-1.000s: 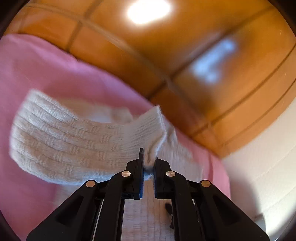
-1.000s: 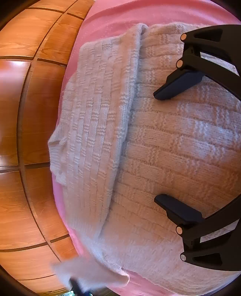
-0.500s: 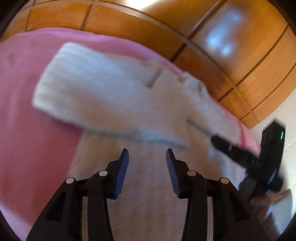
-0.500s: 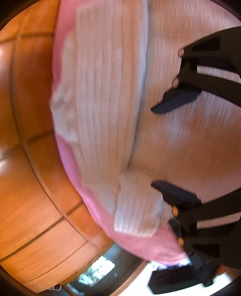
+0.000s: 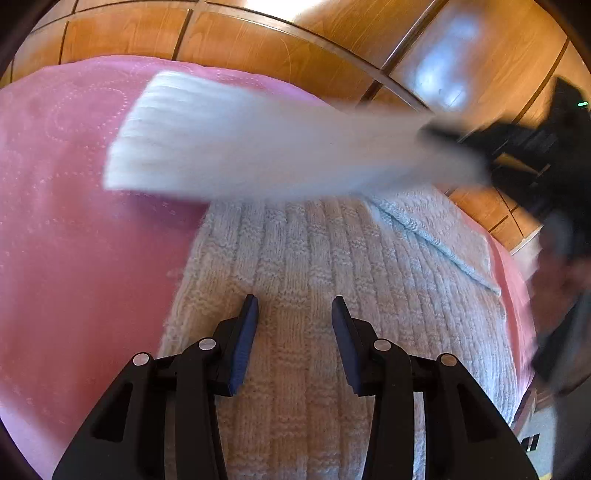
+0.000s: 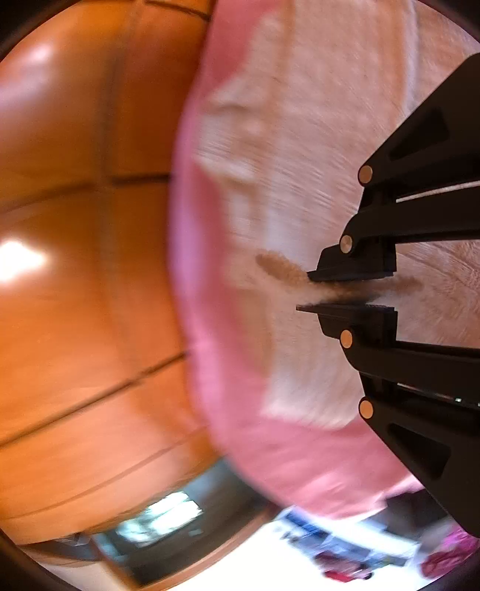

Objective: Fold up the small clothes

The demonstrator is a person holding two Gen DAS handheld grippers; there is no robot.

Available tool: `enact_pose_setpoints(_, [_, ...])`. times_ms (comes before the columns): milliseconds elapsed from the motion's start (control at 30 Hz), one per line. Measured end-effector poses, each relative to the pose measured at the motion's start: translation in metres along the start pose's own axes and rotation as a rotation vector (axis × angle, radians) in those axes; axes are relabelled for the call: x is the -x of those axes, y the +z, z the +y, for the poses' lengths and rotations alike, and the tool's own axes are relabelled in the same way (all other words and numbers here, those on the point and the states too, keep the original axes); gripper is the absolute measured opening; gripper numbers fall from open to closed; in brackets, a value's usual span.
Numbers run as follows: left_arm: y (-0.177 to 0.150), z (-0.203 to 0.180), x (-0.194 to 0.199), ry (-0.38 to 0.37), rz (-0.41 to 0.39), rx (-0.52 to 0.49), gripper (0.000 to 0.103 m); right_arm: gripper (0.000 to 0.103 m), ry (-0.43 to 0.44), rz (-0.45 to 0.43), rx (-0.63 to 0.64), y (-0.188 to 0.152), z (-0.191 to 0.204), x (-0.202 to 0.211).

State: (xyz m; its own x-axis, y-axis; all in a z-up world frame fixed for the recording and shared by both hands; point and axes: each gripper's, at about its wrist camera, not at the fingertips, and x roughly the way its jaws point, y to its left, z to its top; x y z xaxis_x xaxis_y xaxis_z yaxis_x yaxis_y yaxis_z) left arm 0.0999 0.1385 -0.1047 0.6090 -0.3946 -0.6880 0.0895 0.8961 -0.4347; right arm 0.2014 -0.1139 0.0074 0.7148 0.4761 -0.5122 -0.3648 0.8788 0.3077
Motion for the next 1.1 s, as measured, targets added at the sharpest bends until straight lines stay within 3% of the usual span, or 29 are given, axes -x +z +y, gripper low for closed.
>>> enact_pose_setpoints(100, [0.000,-0.001,-0.001,0.007,-0.003,-0.005,0.041,0.009,-0.018,-0.111,-0.047,0.029,-0.022,0.041])
enact_pose_setpoints(200, [-0.002,-0.001,0.000,0.013,-0.009,-0.017,0.040,0.009,-0.110,-0.162,-0.125,0.039,-0.068,0.065])
enact_pose_setpoints(400, [-0.002,-0.004,-0.002,0.022,-0.012,-0.027,0.041,0.006,-0.325,-0.085,-0.383,-0.008,-0.186,0.068])
enact_pose_setpoints(533, [-0.002,-0.006,-0.002,0.035,-0.006,-0.040,0.041,0.000,-0.457,-0.013,-0.495,-0.045,-0.241,0.062])
enact_pose_setpoints(600, [-0.001,-0.007,-0.002,0.046,0.004,-0.049,0.040,0.000,-0.516,0.025,-0.530,-0.061,-0.257,0.056])
enact_pose_setpoints(733, [0.014,-0.007,0.007,0.045,0.043,-0.017,0.040,0.001,-0.518,-0.007,-0.514,-0.065,-0.255,0.062])
enact_pose_setpoints(800, [0.030,-0.002,0.016,0.038,0.004,0.000,0.041,0.009,-0.523,-0.048,-0.464,-0.059,-0.239,0.067])
enact_pose_setpoints(833, [0.043,0.003,0.019,0.040,-0.015,0.015,0.040,0.028,-0.513,-0.063,-0.450,-0.058,-0.233,0.069])
enact_pose_setpoints(867, [0.055,0.010,0.021,0.034,-0.028,0.038,0.041,0.058,-0.495,-0.090,-0.431,-0.056,-0.223,0.075])
enact_pose_setpoints(900, [0.064,0.016,0.020,0.031,-0.036,0.060,0.041,0.064,-0.478,-0.115,-0.409,-0.054,-0.211,0.077])
enact_pose_setpoints(967, [0.091,0.031,0.013,0.006,-0.037,0.116,0.041,0.065,-0.422,-0.128,-0.351,-0.053,-0.196,0.074])
enact_pose_setpoints(1100, [0.131,0.053,-0.013,-0.048,0.004,0.230,0.040,0.068,-0.324,-0.070,-0.218,-0.052,-0.162,0.051])
